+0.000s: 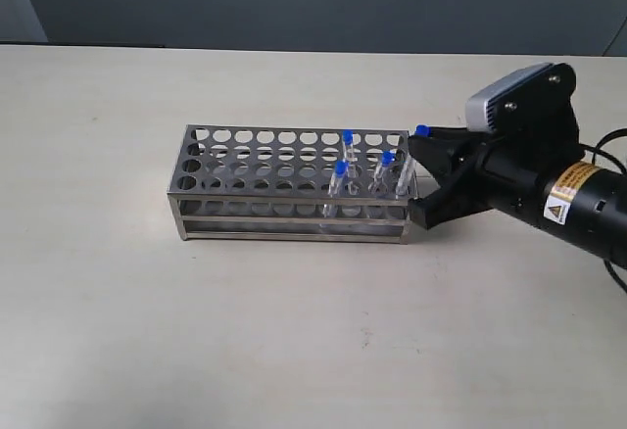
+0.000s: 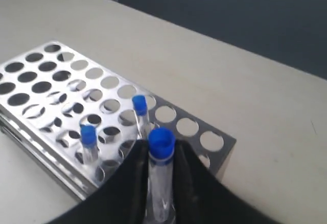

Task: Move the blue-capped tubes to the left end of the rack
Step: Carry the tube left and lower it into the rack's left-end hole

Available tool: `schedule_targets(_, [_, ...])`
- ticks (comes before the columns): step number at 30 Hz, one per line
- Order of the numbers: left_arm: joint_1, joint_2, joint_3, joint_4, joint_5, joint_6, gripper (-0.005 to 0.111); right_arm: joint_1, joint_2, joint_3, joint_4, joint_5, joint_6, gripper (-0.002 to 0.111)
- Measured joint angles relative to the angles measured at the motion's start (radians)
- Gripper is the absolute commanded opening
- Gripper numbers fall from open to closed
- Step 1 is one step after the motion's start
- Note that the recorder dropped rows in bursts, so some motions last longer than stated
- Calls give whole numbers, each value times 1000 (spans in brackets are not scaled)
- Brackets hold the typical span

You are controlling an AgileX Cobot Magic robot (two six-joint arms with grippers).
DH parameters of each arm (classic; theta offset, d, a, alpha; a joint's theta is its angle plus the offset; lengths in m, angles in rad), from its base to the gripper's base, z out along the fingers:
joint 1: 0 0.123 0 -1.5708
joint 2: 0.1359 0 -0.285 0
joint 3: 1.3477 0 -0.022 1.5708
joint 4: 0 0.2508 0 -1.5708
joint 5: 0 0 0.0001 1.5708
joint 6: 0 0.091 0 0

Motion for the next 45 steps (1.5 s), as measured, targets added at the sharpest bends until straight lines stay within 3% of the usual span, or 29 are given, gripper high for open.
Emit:
schedule_targets(6, [0, 0, 0, 0, 0, 0, 1, 0, -116, -37, -101, 4, 107, -1])
schedule_targets(13, [0, 0, 0, 0, 0, 0, 1, 33, -81, -262, -308, 47, 341, -1])
schedule_targets(23, [0, 0, 0, 0, 0, 0, 1, 213, 296, -682, -380, 100, 379, -1])
schedule_targets(30, [0, 0, 0, 0, 0, 0, 1, 228, 539, -891, -380, 136, 430, -1])
schedule_targets(45, [0, 0, 0, 0, 0, 0, 1, 292, 607, -942, -410, 248, 481, -1])
